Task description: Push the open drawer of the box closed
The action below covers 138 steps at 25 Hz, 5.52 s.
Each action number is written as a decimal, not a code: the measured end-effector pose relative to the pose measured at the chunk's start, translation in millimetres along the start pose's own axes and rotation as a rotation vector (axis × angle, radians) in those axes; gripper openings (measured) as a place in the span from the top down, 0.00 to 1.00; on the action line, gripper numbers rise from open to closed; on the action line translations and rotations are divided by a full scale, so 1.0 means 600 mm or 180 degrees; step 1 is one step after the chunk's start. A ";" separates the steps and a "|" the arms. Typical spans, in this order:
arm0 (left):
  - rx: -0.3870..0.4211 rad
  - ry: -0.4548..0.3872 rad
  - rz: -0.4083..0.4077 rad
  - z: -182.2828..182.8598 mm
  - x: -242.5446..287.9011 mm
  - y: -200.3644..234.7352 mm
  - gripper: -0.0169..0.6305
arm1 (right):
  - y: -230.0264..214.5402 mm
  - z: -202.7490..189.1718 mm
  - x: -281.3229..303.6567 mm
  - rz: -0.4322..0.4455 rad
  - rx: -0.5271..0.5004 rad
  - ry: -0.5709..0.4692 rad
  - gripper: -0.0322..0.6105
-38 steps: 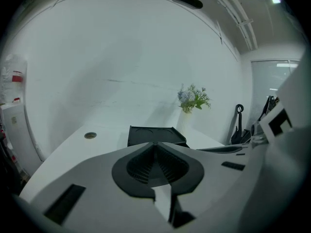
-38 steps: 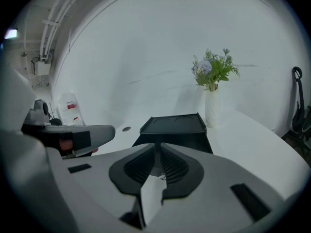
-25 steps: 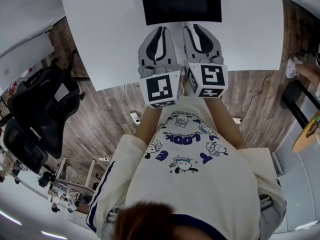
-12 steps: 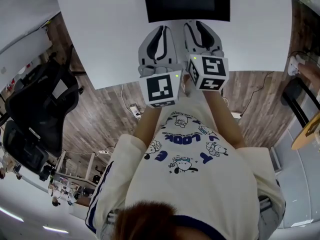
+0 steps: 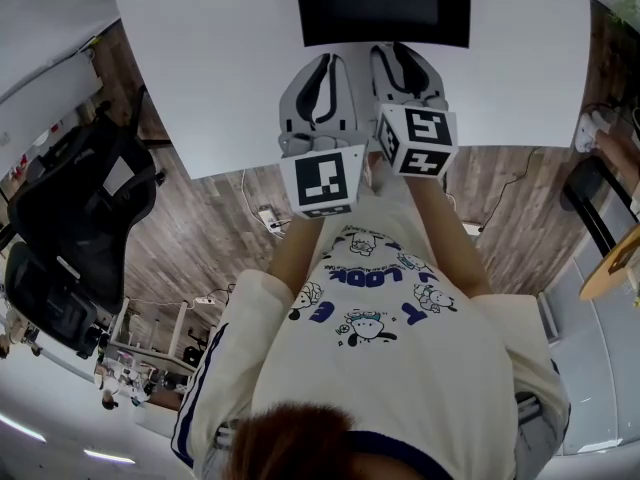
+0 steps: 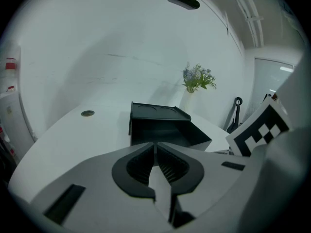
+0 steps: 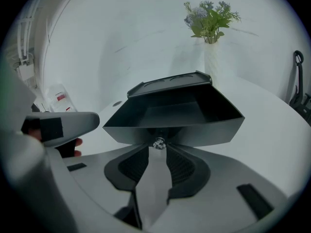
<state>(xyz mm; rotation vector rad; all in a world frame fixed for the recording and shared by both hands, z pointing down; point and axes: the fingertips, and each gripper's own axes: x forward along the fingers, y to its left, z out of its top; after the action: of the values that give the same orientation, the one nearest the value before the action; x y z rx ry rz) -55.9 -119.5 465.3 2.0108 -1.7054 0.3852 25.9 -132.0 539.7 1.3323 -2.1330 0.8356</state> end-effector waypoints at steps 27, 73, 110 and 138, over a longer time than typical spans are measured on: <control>-0.0049 0.0010 -0.0005 0.008 0.003 0.003 0.93 | -0.008 0.020 -0.001 -0.0037 0.0136 -0.0041 0.82; -0.0030 0.0014 -0.0032 0.056 0.078 0.035 0.93 | -0.041 0.130 0.105 -0.0023 0.0109 -0.0137 0.81; -0.0011 -0.0630 0.0037 0.184 -0.020 0.023 0.93 | 0.034 0.237 -0.069 0.0010 -0.0325 -0.0986 0.87; 0.0425 -0.1552 0.0086 0.323 -0.165 -0.071 0.93 | 0.082 0.329 -0.283 0.0289 -0.0526 -0.2028 0.88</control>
<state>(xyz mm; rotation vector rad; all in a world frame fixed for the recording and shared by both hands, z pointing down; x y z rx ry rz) -49.6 -132.0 243.8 2.3178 -2.0355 0.0101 34.1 -152.5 275.9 1.5658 -2.6835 0.2624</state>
